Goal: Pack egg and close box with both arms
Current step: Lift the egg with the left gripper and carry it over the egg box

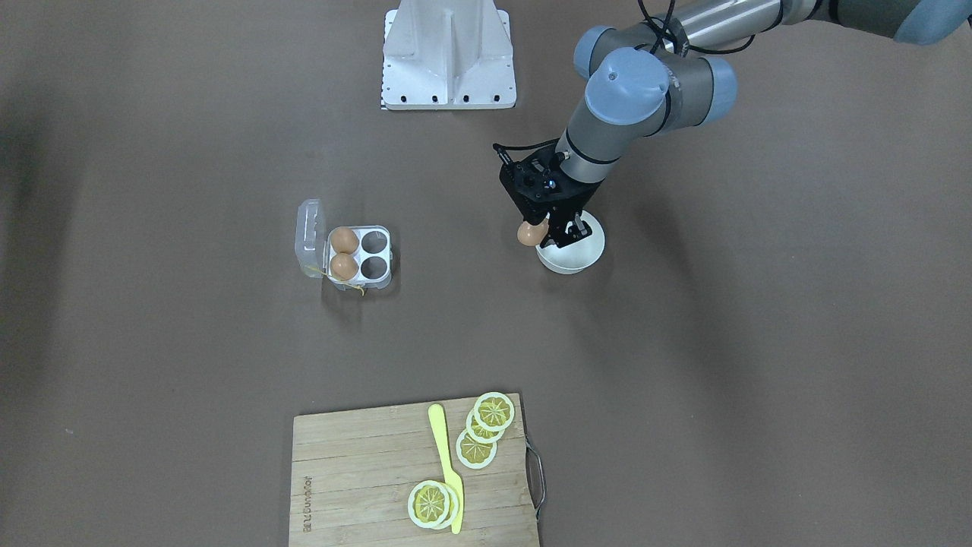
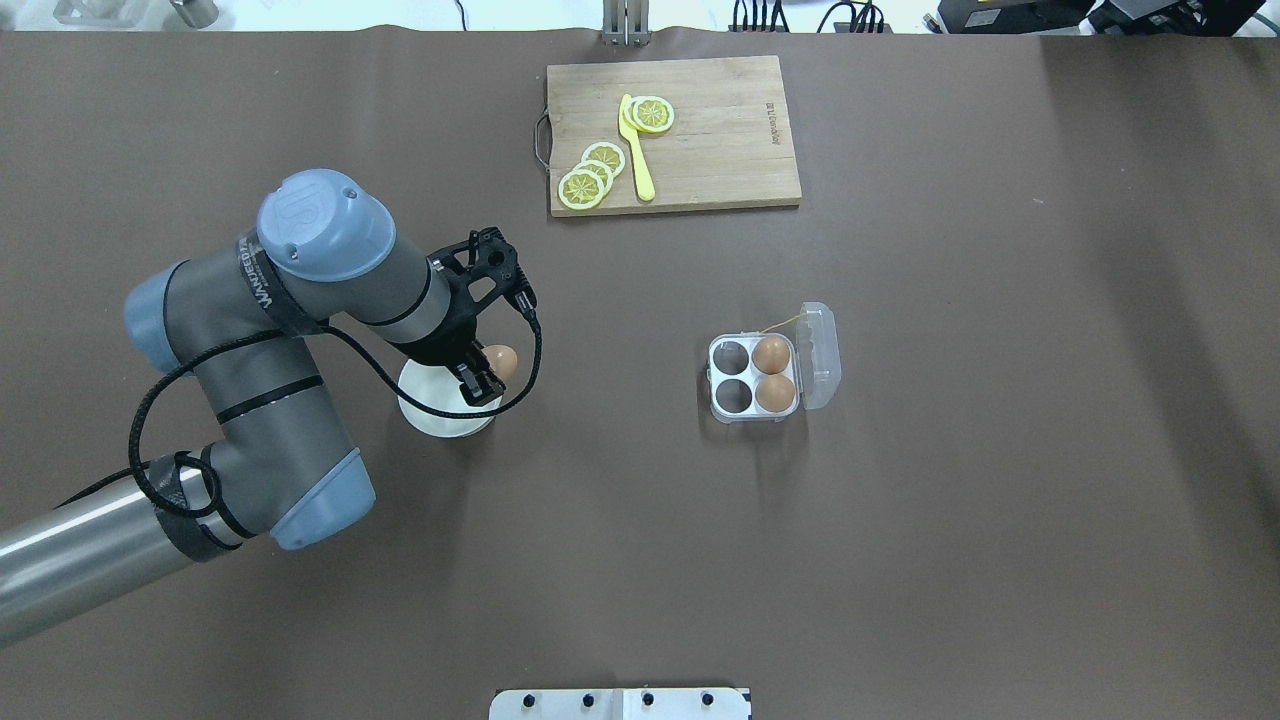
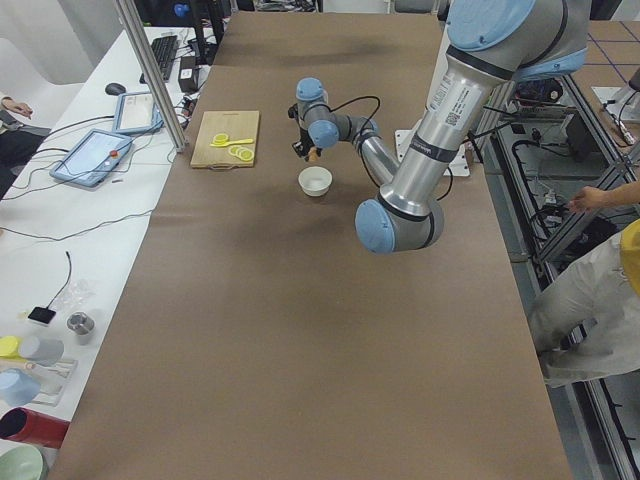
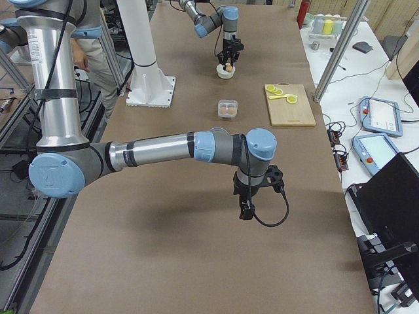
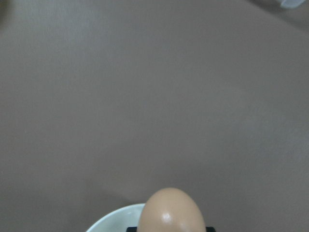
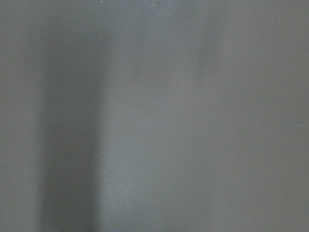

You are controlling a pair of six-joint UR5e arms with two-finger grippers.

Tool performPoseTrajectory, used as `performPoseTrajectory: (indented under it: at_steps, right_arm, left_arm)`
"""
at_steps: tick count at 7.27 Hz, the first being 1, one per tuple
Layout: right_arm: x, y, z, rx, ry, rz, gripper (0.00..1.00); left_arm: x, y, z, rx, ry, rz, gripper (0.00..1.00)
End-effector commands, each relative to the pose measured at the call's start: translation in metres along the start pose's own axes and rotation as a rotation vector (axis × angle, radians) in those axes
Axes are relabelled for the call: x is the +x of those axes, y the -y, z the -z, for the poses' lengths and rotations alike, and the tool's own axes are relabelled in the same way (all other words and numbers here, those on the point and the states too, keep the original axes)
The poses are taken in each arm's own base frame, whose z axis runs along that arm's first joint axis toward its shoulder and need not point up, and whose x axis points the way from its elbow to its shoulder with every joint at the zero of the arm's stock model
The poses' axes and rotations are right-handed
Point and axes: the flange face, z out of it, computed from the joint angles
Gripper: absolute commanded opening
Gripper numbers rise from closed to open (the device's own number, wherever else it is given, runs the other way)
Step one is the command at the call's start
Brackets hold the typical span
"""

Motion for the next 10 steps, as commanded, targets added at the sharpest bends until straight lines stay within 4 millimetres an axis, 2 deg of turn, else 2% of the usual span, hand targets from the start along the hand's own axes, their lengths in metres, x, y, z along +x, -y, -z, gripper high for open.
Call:
performPoseTrajectory:
  at_steps: [1,5,6,7,9,10]
  right_arm:
    - [-0.001,-0.002,-0.004,-0.006,0.003,0.001,1.00]
    - [0.001,-0.005,-0.009,-0.013,0.006,-0.002,1.00]
    - [0.000,-0.005,-0.008,-0.012,0.007,-0.001,1.00]
    - [0.000,-0.005,-0.008,-0.011,0.007,-0.001,1.00]
    - [0.000,-0.005,-0.008,-0.010,0.007,0.000,1.00]
    - [0.000,-0.005,-0.009,-0.012,0.007,0.000,1.00]
  left_arm:
    - [0.012,0.041,0.021,0.058,-0.011,0.039,0.29]
    - [0.024,0.119,0.012,0.077,-0.022,0.108,0.30]
    - [0.028,0.141,0.005,0.091,-0.030,0.124,0.31]
    - [0.030,0.156,-0.008,0.105,-0.039,0.120,0.31]
    - [0.045,0.165,-0.024,0.107,-0.059,0.117,0.31]
    - [0.055,0.171,-0.038,0.095,-0.064,0.114,0.31]
